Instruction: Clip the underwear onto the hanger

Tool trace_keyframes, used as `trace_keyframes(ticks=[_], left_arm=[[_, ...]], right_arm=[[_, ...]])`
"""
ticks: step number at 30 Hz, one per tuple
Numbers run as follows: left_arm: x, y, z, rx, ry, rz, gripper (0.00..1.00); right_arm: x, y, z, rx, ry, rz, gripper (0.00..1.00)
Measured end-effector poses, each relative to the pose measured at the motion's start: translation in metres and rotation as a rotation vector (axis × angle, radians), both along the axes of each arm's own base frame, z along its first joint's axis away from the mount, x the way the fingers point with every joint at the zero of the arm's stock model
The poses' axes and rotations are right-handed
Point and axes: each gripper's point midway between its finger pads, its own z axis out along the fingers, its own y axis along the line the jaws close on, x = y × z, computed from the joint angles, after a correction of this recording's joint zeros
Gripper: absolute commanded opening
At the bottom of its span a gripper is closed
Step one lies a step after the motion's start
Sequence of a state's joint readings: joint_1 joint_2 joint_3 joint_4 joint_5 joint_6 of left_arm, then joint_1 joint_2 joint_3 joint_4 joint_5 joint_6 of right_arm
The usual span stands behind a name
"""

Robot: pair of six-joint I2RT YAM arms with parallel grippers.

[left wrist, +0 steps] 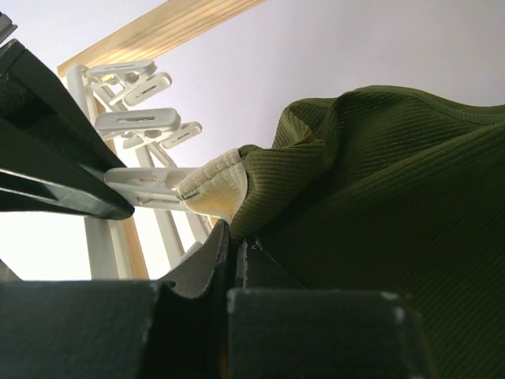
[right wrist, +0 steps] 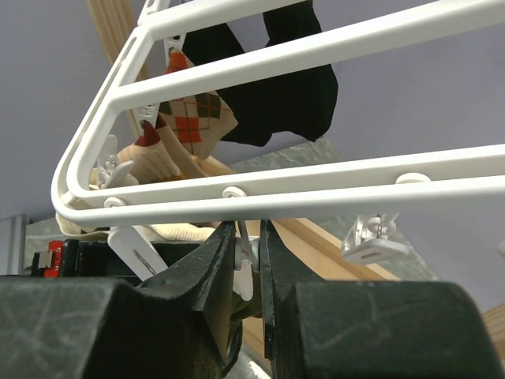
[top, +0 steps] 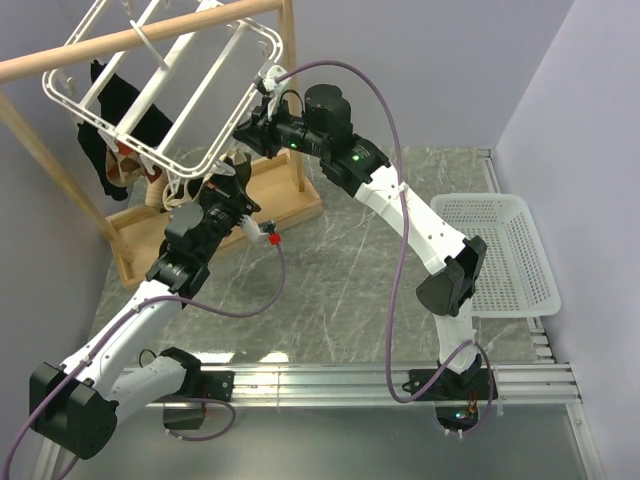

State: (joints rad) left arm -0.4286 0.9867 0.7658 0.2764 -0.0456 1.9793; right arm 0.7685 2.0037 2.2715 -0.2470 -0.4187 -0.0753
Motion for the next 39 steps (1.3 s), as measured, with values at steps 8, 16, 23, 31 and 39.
trace_keyframes(ticks=[8, 16, 23, 31, 39], left_arm=[[0.0, 0.001, 0.004, -0.007, -0.016, 0.003, 0.0], [0.002, 0.002, 0.011, -0.021, -0.047, 0.004, 0.0], [0.006, 0.002, 0.013, -0.027, -0.063, 0.004, 0.0], [0.007, 0.002, 0.013, -0.028, -0.066, 0.005, 0.0], [0.008, 0.001, 0.014, -0.03, -0.071, -0.002, 0.0]], right_arm=[[0.001, -0.001, 0.0, -0.003, -0.003, -0.009, 0.0], [0.001, -0.001, -0.001, -0.004, -0.001, -0.006, 0.0], [0.002, 0.001, -0.002, -0.004, 0.002, -0.005, 0.0], [0.004, 0.002, -0.003, -0.002, 0.008, -0.008, 0.23], [0.004, 0.002, -0.006, -0.003, 0.021, -0.011, 0.43]])
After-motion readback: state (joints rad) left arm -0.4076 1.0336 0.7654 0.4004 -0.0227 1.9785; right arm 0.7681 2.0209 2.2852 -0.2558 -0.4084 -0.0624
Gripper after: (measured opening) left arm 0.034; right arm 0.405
